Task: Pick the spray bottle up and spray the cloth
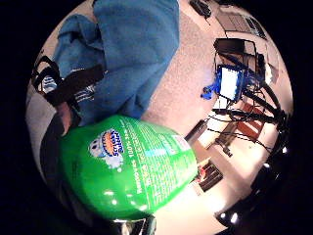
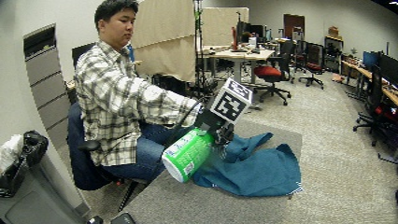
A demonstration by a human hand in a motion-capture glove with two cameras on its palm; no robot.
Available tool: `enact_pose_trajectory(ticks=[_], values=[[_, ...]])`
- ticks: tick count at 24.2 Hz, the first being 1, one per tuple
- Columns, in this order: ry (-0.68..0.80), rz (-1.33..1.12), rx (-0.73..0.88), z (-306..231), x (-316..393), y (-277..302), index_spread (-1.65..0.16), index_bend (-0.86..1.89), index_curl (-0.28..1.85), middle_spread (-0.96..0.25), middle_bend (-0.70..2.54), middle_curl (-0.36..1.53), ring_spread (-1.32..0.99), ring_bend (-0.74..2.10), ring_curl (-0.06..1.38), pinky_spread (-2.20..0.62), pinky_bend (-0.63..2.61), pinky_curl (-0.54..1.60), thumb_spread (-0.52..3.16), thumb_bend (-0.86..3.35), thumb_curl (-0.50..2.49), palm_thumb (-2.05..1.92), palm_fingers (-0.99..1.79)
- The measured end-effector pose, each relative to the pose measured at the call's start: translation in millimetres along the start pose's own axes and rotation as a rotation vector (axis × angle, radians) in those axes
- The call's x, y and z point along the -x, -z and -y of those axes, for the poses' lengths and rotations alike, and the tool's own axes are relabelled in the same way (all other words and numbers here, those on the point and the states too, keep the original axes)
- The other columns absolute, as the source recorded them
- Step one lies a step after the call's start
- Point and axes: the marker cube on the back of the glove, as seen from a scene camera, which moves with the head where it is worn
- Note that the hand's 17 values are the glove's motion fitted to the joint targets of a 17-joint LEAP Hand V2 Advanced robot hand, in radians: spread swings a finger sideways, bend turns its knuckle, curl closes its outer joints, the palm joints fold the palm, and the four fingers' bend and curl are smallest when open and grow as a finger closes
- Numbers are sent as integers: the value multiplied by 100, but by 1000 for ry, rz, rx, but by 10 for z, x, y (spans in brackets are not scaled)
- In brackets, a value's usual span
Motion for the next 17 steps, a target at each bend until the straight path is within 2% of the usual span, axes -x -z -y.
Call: enact_pose_trajectory(ticks=[6, 17], values=[[104, 121, -159, -204, -75, 135, -28, 36, 58, -14, 56, 50, -22, 54, 47, -17, 39, 38, 19, -3, 82, 102, 132], [245, 594, -485, -768, -547, 641, -28, 35, 58, -14, 56, 50, -22, 54, 47, -17, 38, 38, 20, -3, 82, 102, 132]])
